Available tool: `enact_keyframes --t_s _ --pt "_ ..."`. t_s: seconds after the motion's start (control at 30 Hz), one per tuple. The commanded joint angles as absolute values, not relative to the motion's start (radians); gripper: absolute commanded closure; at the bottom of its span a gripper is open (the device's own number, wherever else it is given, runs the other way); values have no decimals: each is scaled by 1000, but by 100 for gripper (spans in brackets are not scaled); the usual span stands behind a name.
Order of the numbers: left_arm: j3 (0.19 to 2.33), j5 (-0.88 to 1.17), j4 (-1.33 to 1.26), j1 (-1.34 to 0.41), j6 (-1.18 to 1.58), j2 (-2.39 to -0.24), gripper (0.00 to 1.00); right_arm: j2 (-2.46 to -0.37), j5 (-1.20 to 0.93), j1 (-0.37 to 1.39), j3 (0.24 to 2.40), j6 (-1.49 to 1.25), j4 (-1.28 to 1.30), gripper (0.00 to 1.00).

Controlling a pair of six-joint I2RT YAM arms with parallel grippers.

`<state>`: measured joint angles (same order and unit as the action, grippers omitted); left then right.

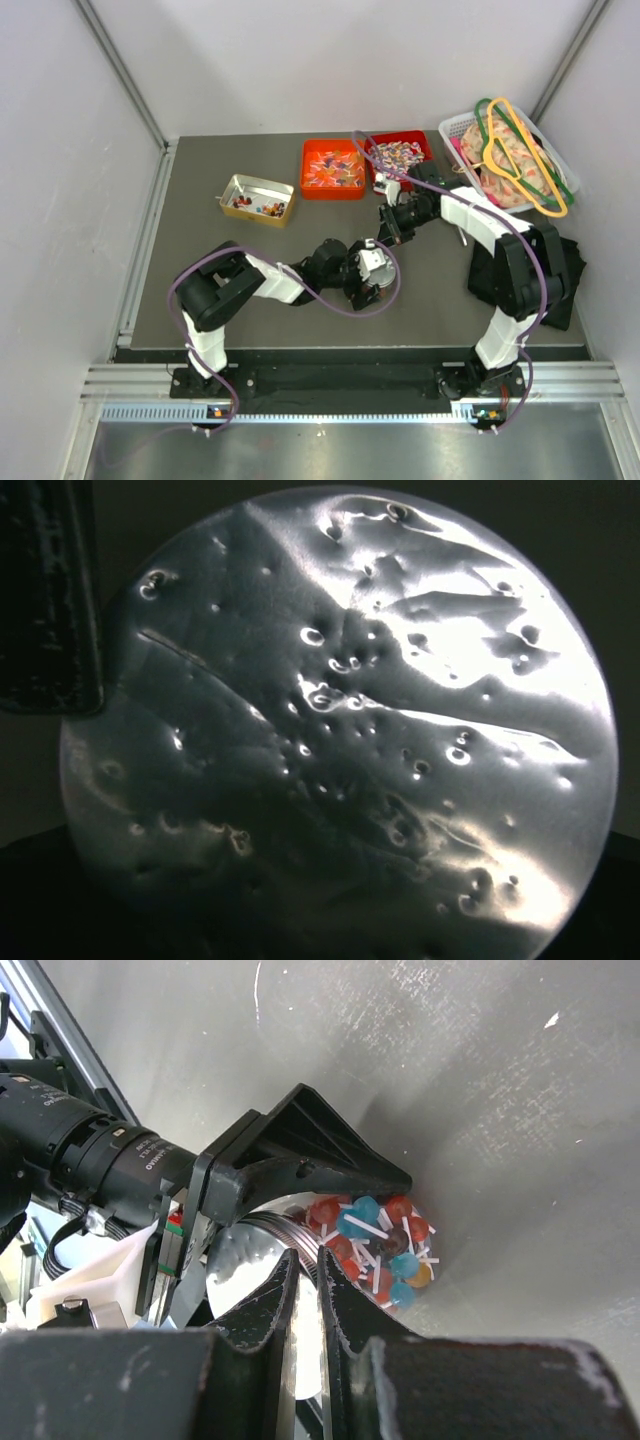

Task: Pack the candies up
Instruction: Screw the bottle lid onto the packing bottle.

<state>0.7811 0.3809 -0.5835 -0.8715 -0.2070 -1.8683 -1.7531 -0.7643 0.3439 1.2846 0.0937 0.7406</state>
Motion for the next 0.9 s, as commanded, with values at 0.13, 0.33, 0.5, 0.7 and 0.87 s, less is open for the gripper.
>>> enact_keyframes --t_s 0.13,0.33,0.5,0.7,0.87 --pt "782 177 -592 -870 -239 -1899 1 -1740 -704 339 1241 178 902 93" --pt "778 160 -595 -867 -244 -1894 1 -1687 -703 321 1192 186 891 93" --pt "782 152 -591 -859 -238 -1898 1 -1658 -698 305 1171 193 897 93" --pt "792 141 -583 -854 -229 -1899 1 -1647 -687 305 1154 198 891 93" --pt "790 150 -584 -847 -230 -1899 1 -1641 -676 305 1179 201 891 80"
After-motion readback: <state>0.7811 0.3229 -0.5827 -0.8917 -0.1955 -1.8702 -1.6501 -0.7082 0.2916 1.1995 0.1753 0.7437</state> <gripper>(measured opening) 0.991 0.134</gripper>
